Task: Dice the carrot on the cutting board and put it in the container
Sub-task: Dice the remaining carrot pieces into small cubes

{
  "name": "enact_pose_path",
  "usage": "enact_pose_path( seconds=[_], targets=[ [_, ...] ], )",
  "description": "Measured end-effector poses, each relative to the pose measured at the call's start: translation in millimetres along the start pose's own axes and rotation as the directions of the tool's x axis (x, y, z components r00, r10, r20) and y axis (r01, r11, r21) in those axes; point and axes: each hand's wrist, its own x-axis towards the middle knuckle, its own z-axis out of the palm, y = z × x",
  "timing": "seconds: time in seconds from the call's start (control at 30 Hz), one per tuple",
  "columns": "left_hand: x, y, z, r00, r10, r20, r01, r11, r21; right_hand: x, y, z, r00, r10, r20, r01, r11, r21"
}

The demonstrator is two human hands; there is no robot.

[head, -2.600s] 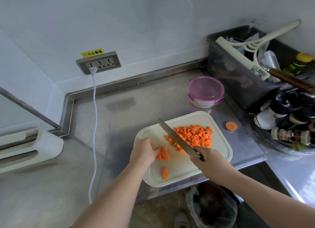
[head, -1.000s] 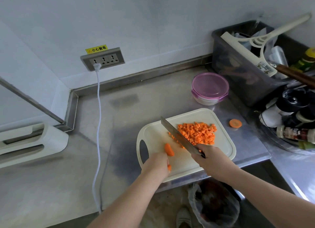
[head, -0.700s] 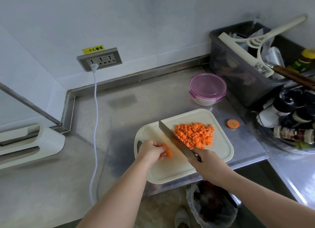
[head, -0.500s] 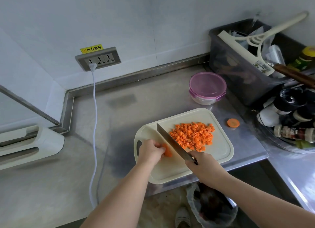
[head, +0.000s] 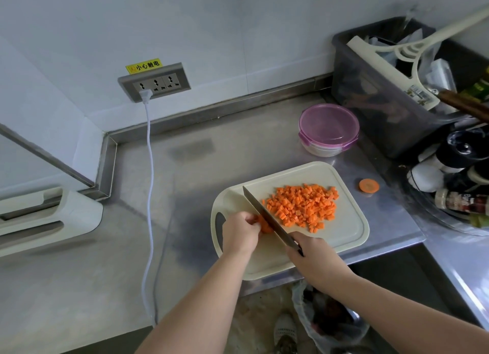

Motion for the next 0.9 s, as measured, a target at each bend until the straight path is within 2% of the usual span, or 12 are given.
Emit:
enact_pose_path(
  seconds=[0.27, 0.47, 0.63, 0.9],
  targets=[
    [7.9, -2.1, 0.3, 0.996, -0.085, 0.026, 0.087, 0.994, -0.071, 0.9, -0.4, 1.2, 0.996, -0.035, 0.081, 0.048, 0.986, -0.162],
    [6.9, -0.9, -2.7, 0.987, -0.132, 0.089, 0.147, 0.969, -0.198, 2.7, 1.2, 5.2, 0.997, -0.029, 0.068, 0.039, 0.988, -0.146],
    [2.9, -0.5, -2.4, 0.997, -0.032, 0.068, 0.031, 0.999, 0.021, 6.0, 2.7, 5.4, 0.998, -0.014, 0.069, 0.024, 0.99, -0.137],
    [0.0, 0.9, 0.4, 0.999, 0.025, 0.043, -0.028, 0.996, 0.08, 6.7, 3.2, 4.4, 0.997, -0.028, 0.067, 0.035, 0.993, -0.111]
  ],
)
